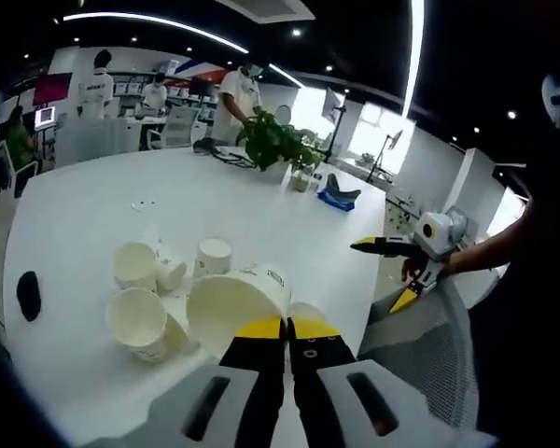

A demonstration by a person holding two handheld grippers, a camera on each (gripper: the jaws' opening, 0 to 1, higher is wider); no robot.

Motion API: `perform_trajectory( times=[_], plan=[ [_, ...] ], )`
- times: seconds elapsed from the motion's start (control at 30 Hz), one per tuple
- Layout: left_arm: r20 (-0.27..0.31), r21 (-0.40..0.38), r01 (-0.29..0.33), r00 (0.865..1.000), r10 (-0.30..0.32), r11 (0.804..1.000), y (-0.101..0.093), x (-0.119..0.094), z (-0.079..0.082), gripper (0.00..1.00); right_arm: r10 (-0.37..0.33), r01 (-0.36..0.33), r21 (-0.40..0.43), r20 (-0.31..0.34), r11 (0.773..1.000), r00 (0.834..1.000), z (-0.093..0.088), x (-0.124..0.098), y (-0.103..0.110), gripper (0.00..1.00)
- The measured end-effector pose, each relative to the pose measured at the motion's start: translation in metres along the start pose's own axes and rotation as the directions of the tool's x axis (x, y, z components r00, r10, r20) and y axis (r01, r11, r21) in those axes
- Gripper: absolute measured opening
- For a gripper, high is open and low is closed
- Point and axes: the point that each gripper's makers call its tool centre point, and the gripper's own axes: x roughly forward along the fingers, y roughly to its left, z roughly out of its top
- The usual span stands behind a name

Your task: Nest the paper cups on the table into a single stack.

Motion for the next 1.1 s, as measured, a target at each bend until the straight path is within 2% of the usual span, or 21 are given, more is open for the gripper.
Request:
perform_trajectory(
  times=[0.43,0.8,1.1],
  plan=[
    [-0.072,0.056,0.052,0.996,-0.048,0.997,-0.015,0.006,-0.002,0.0,0.005,-0.005,-0.001,-0.002,1.0,1.0,0.0,0.0,0.002,1.0],
    [-0.139,0.093,0.098,0.987,-0.084,0.991,-0.026,0.014,-0.008,0.0,0.003,-0.003,0.001,-0.005,1.0,1.0,-0.002,0.0,0.001,1.0],
    [-0.169,0.133,0.12,0.981,-0.097,0.984,-0.032,0.018,-0.01,0.0,-0.003,0.003,-0.003,-0.005,1.0,1.0,-0.001,0.0,0.0,1.0]
  ],
)
